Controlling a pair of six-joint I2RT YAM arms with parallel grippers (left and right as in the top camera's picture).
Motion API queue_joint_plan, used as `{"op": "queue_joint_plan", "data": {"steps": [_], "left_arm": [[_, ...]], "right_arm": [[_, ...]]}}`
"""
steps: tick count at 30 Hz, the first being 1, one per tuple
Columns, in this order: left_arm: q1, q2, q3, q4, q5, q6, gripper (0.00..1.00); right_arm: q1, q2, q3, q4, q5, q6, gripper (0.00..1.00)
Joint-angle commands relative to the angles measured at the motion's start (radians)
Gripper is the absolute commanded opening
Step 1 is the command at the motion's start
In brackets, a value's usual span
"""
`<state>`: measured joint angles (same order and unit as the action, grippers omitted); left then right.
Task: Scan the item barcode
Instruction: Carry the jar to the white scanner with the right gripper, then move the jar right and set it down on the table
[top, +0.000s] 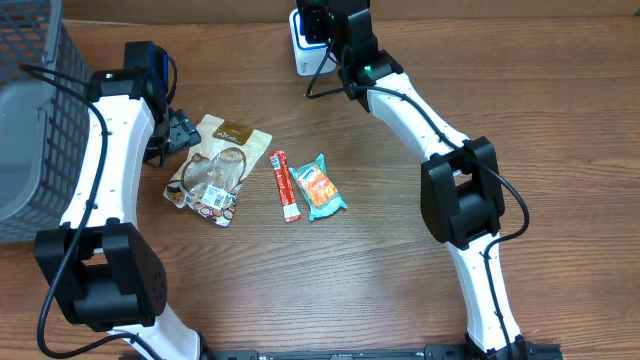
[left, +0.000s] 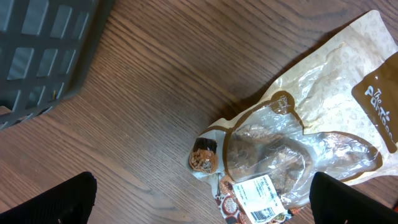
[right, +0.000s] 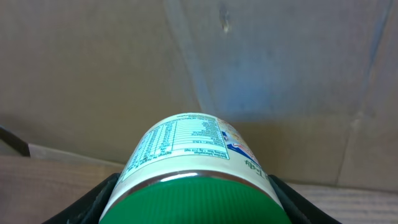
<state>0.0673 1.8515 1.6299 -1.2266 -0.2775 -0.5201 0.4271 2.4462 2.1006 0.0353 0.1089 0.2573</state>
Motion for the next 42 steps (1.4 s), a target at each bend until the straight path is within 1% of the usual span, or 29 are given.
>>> {"op": "queue_joint_plan", "data": {"steps": [1,5,8,14,18,21,24,25,28,31,32,35,38,40,42], "left_arm": [[-0.002,-0.008,0.019,0.001,-0.011,0.001,1.0],[-0.002,-0.008,0.019,0.001,-0.011,0.0,1.0],[-0.002,-0.008,0.019,0.001,-0.011,0.0,1.0],[-0.002,-0.008,0.019,0.001,-0.011,0.0,1.0],[-0.002,-0.008,0.018,0.001,-0.011,0.0,1.0],[-0.002,-0.008,0.019,0.001,-0.011,0.0,1.0],[-0.002,-0.008,0.019,0.001,-0.011,0.0,1.0],[-0.002,-0.008,0.019,0.001,-0.011,0.001,1.0],[-0.002,-0.008,0.019,0.001,-0.011,0.0,1.0],[-0.002,-0.008,0.019,0.001,-0.011,0.0,1.0],[-0.002,-0.008,0.019,0.001,-0.011,0.001,1.0],[-0.002,-0.008,0.019,0.001,-0.011,0.0,1.0],[-0.002,-0.008,0.019,0.001,-0.011,0.001,1.0],[-0.002,-0.008,0.019,0.001,-0.011,0.0,1.0],[-0.002,-0.008,0.019,0.001,-0.011,0.0,1.0]], "right_arm": [[-0.002,0.06,0.014,0.083,0.014,0.0,0.23],[-0.002,0.1,0.014,0.191,0.015,0.004,0.23],[-0.002,0.101,0.014,0.204,0.048,0.004,0.23],[-0.009,0.087,0.015,0.206,0.048,0.003,0.23],[-0.016,-0.02,0.015,0.174,0.048,0.003,0.23],[-0.024,-0.117,0.015,0.089,0.048,0.003,0.22],[-0.033,-0.226,0.015,-0.051,0.048,0.003,0.22],[-0.042,-0.299,0.015,-0.182,0.048,0.003,0.22],[-0.06,-0.389,0.015,-0.399,0.048,0.004,0.22],[-0.09,-0.474,0.015,-0.701,0.048,0.013,0.22],[-0.114,-0.5,0.015,-0.866,0.048,0.047,0.22],[-0.174,-0.504,0.011,-1.169,0.048,0.061,0.22],[-0.234,-0.501,-0.052,-1.339,0.048,0.061,0.23],[-0.272,-0.501,-0.117,-1.377,0.048,0.061,0.24],[-0.317,-0.501,-0.227,-1.362,0.048,0.061,0.29]]}}
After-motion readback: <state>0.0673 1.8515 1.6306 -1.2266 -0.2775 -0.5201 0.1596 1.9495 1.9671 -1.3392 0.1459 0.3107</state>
